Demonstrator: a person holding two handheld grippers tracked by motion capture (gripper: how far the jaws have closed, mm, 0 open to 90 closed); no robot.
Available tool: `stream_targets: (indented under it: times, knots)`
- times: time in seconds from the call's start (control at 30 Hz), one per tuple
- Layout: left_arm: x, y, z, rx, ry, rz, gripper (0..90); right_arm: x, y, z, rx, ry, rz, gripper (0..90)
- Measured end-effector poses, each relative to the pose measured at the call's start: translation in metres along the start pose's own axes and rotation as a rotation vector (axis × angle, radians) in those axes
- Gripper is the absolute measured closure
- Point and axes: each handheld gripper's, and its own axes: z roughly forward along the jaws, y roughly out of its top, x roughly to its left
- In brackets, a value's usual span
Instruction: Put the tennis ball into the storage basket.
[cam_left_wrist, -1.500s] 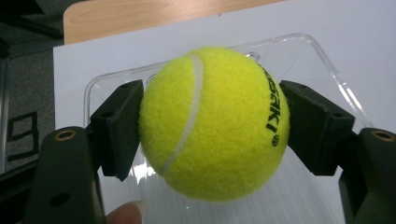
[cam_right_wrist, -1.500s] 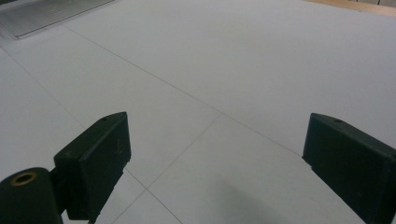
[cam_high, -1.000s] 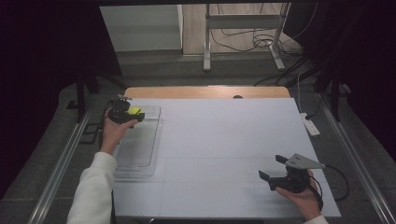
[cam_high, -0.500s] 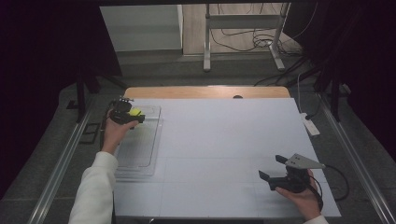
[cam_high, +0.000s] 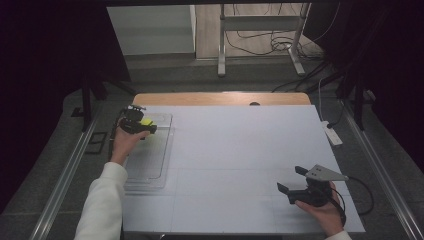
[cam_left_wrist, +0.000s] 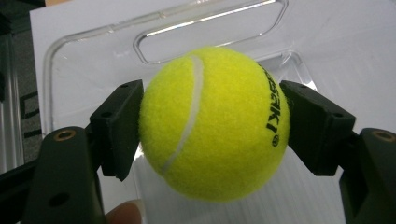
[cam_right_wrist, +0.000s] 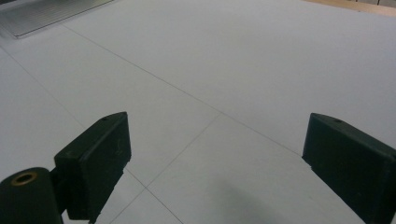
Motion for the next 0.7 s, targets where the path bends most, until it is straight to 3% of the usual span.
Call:
stream_targets:
  times: [0.7]
  knots:
    - [-0.003,0.001,0.011,0.051,0.014,0.010,26.6,0.000,-0.001,0.001,0.003,-0.001,0.003,8.1]
